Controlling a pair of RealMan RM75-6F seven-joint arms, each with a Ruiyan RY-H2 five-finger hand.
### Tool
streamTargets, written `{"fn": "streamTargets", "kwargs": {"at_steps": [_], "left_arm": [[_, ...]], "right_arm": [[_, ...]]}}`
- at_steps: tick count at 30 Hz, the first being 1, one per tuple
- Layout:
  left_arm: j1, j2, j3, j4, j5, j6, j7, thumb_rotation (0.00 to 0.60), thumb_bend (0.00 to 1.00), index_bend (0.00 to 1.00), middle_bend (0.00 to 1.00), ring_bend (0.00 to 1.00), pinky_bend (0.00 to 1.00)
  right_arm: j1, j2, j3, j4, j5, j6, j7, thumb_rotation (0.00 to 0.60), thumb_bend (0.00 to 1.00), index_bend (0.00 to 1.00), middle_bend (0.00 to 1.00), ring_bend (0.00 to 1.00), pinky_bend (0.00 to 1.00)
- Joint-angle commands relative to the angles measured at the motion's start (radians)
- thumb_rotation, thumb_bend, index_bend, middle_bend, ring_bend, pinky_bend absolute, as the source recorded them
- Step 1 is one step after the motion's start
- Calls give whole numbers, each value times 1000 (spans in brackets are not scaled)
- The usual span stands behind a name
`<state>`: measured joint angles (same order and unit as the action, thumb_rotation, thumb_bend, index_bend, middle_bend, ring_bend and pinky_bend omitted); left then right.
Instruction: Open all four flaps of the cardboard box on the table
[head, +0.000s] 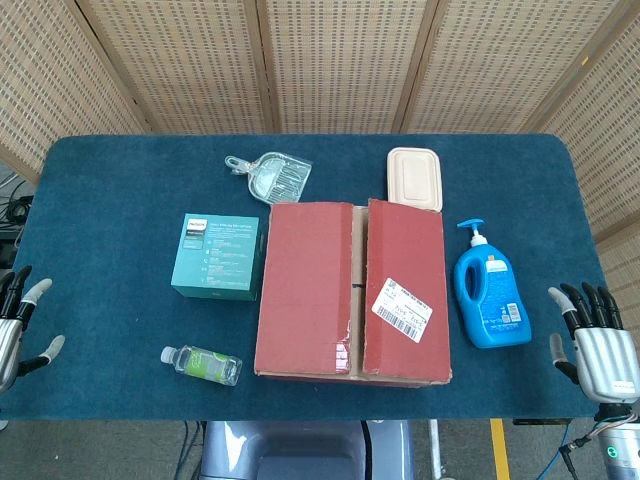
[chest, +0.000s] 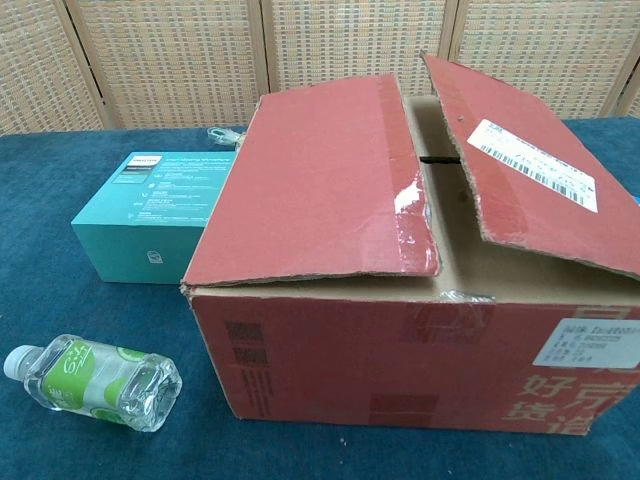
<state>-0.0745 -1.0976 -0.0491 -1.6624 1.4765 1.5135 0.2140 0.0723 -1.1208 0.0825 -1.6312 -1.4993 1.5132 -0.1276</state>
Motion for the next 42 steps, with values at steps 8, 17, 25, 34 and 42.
{"fn": "streamTargets", "kwargs": {"at_steps": [8,17,25,34,42], "left_arm": [[-3,0,1,0,0,-5,1,521,281,136,20,0,0],[0,-3,3,5,3,-2,-7,521,282,136,20,0,0],[-11,4,7,32,21,-13,-16,520,284,136,20,0,0],[-10,0,5,42,20,-10,-39,519,285,136,20,0,0],[-12,8,7,32,29,-10,-34,519,285,136,20,0,0]], "right_arm": [[3,2,2,-1,3,-5,2,600,569,134,134,0,20],[1,3,0,0,-1,-2,12,600,569,134,134,0,20],[2,16,-2,-5,-3,-7,21,600,569,134,135,0,20],[10,25,-2,-11,-6,-20,38,600,586,134,142,0,20],[43,67,-4,-32,-54,-51,106,600,767,134,151,0,20]]}}
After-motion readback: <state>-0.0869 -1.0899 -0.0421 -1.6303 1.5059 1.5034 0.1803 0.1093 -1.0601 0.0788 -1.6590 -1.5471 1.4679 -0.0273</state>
